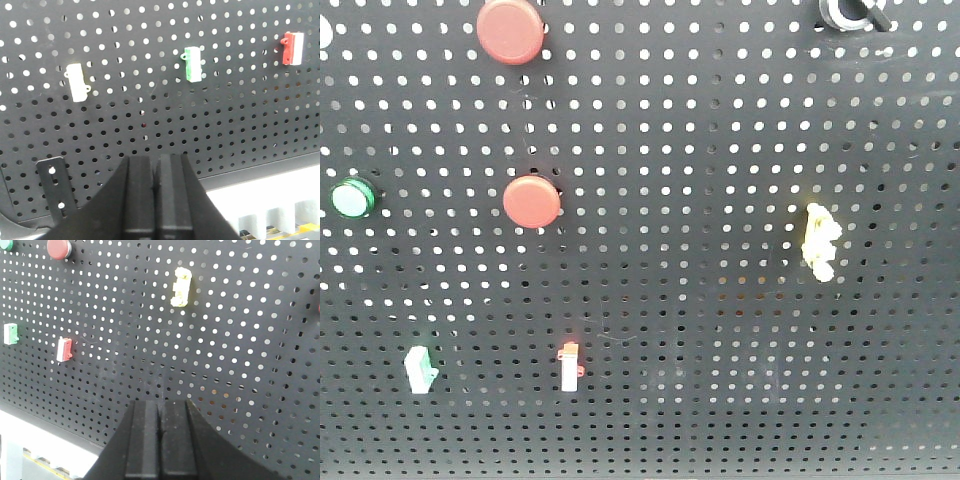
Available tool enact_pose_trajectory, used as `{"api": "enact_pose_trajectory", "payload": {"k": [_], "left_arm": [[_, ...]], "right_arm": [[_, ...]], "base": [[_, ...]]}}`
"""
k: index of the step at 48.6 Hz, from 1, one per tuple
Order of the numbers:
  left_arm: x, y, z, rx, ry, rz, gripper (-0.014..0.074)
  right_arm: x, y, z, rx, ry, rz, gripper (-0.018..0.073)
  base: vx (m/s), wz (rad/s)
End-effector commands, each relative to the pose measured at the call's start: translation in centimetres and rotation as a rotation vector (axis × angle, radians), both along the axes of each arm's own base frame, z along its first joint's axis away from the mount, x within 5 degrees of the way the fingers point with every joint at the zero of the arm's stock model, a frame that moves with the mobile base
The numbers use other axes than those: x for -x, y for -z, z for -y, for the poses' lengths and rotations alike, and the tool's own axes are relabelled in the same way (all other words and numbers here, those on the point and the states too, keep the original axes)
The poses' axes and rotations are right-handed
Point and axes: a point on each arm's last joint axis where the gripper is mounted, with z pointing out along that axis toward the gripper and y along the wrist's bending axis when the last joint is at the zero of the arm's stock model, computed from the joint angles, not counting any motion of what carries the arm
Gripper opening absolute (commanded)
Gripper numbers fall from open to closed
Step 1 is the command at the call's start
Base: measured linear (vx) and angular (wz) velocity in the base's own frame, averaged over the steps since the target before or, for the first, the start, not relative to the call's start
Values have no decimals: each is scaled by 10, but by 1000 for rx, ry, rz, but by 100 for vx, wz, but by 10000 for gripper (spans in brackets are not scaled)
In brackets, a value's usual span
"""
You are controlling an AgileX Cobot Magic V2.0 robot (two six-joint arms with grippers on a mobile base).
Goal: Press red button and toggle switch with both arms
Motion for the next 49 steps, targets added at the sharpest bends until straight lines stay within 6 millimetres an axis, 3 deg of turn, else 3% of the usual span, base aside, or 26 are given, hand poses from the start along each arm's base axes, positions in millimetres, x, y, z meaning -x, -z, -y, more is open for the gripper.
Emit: {"api": "enact_pose_trajectory", "payload": {"k": [1, 12, 20, 27, 33, 41, 49], "left_arm": [[1, 2, 0, 34, 2, 64, 2], [1, 2, 0, 34, 2, 64, 2], [1, 2, 0, 34, 2, 64, 2], [1, 2, 0, 34, 2, 64, 2], [1, 2, 0, 34, 2, 64, 2], [1, 2, 0, 34, 2, 63, 2], [1, 2, 0, 34, 2, 63, 2]], "right_arm": [[4, -13, 4, -39, 36, 74, -3], [4, -13, 4, -26, 42, 77, -3], [-1, -5, 12, 35, 167, 11, -3], [-15, 19, 24, -129, 378, -71, -3], [-29, 56, 30, -278, 467, -125, -3], [-37, 92, 30, -264, 468, -128, -3], [-37, 97, 30, -260, 476, -159, -3]], "base": [[0, 0], [0, 0], [0, 0], [0, 0], [0, 0], [0, 0], [0, 0]]}}
